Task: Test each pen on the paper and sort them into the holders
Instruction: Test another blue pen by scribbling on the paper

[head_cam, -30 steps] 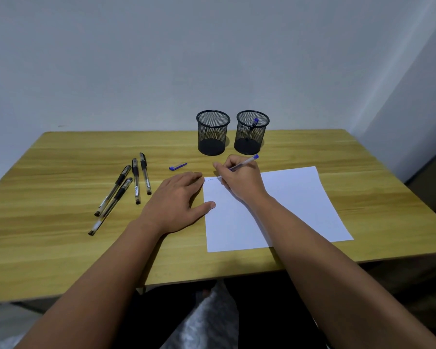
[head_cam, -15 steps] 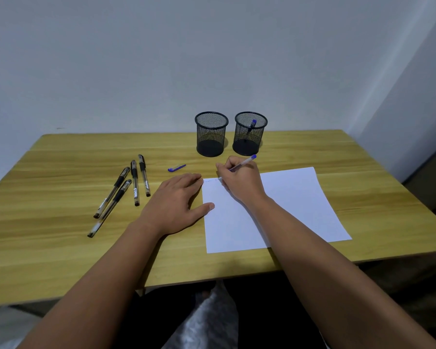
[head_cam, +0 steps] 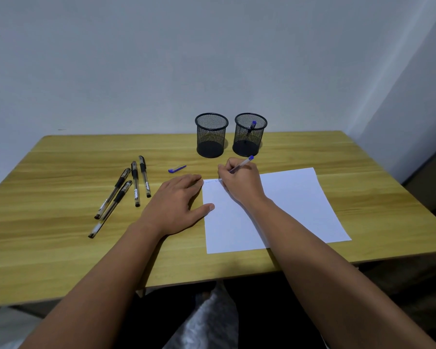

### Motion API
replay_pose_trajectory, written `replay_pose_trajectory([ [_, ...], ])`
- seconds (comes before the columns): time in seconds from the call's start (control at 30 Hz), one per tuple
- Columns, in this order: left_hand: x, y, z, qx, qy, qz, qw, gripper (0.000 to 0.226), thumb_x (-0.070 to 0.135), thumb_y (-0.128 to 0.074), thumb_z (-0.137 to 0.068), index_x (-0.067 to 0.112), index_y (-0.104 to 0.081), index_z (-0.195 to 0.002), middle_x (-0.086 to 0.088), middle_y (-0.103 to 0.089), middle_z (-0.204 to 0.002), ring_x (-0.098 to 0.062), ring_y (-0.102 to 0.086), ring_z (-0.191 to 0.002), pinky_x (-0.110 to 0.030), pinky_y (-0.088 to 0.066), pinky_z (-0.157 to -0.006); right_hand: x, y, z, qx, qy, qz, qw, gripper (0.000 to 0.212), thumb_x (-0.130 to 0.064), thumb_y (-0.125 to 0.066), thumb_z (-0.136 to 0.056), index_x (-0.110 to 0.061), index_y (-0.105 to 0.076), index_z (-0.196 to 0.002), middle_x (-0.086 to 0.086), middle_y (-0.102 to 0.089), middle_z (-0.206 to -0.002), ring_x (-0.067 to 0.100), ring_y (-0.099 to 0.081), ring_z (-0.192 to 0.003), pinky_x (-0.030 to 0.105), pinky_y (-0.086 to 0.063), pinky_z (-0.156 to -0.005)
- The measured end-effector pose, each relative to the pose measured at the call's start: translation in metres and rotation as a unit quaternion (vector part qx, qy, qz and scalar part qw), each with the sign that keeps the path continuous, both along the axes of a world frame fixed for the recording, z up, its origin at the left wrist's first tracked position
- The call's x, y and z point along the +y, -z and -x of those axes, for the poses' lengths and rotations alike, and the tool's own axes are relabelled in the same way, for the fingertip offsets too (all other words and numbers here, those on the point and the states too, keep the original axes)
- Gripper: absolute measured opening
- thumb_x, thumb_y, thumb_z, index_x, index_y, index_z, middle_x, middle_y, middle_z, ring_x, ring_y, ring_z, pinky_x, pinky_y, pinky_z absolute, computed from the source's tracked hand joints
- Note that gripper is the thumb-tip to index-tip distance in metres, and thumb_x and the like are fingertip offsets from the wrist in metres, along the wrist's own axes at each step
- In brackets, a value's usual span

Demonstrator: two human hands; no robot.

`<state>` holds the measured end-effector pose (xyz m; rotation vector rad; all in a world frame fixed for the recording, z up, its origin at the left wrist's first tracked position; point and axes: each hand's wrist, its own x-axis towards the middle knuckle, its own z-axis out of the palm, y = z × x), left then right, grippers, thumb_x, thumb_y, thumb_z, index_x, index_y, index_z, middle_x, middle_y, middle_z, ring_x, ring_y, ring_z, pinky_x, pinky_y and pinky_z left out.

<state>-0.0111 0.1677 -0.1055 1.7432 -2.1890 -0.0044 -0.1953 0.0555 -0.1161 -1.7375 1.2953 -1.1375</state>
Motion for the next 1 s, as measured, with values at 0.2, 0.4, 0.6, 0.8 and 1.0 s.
replay_pose_trajectory([
  [0.2, -0.0005, 0.0, 0.0004, 0.003, -0.001, -0.002, 1.0, 0.082, 0.075, -0.039, -0.091, 0.02, -0.047, -0.151, 0.006, -0.043, -0.157, -0.014, -0.035, -0.146, -0.04, -0.032, -0.118, 0.0007, -0.0003, 0.0006, -0.003, 0.004, -0.006, 1.0, 0.039, -0.032, -0.069, -0.094, -0.009, -0.055, -0.066, 0.016, -0.062, -0.058, 0.045, -0.064, -0.061, 0.046, -0.054, -0.052],
  [0.4, -0.0002, 0.0017, 0.0, 0.008, 0.0, 0.001, 1.0, 0.082, 0.075, -0.04, -0.09, 0.02, -0.048, -0.15, 0.006, -0.043, -0.157, -0.014, -0.036, -0.145, -0.041, -0.033, -0.118, 0.0015, -0.0017, 0.0007, -0.003, 0.007, -0.002, 1.0, 0.039, -0.025, -0.067, -0.093, -0.015, -0.048, -0.059, 0.001, -0.054, -0.049, 0.044, -0.063, -0.06, 0.045, -0.052, -0.051],
  [0.6, -0.0003, 0.0032, -0.0003, 0.008, -0.002, 0.0, 1.0, 0.082, 0.075, -0.04, -0.09, 0.021, -0.047, -0.151, 0.007, -0.042, -0.158, -0.014, -0.035, -0.146, -0.04, -0.031, -0.118, 0.001, -0.0009, 0.0022, -0.017, 0.028, 0.008, 0.999, 0.039, -0.03, -0.066, -0.092, -0.008, -0.05, -0.064, 0.022, -0.055, -0.058, 0.049, -0.06, -0.059, 0.05, -0.053, -0.05],
  [0.8, -0.0002, 0.0019, -0.0001, 0.003, -0.001, -0.002, 1.0, 0.082, 0.075, -0.04, -0.091, 0.021, -0.046, -0.152, 0.006, -0.041, -0.159, -0.014, -0.034, -0.147, -0.041, -0.031, -0.119, -0.0006, -0.0002, 0.0006, -0.013, 0.037, -0.011, 0.999, 0.037, -0.036, -0.067, -0.088, -0.011, -0.055, -0.064, 0.016, -0.062, -0.058, 0.044, -0.067, -0.059, 0.059, -0.059, -0.053],
  [1.0, -0.0004, 0.0013, 0.0, 0.001, -0.001, -0.004, 1.0, 0.082, 0.075, -0.039, -0.091, 0.021, -0.045, -0.152, 0.007, -0.041, -0.159, -0.014, -0.033, -0.147, -0.041, -0.031, -0.119, 0.0001, -0.0002, 0.0006, -0.002, 0.03, -0.017, 0.999, 0.036, -0.033, -0.069, -0.088, -0.01, -0.055, -0.064, 0.01, -0.061, -0.054, 0.043, -0.066, -0.058, 0.056, -0.057, -0.052],
])
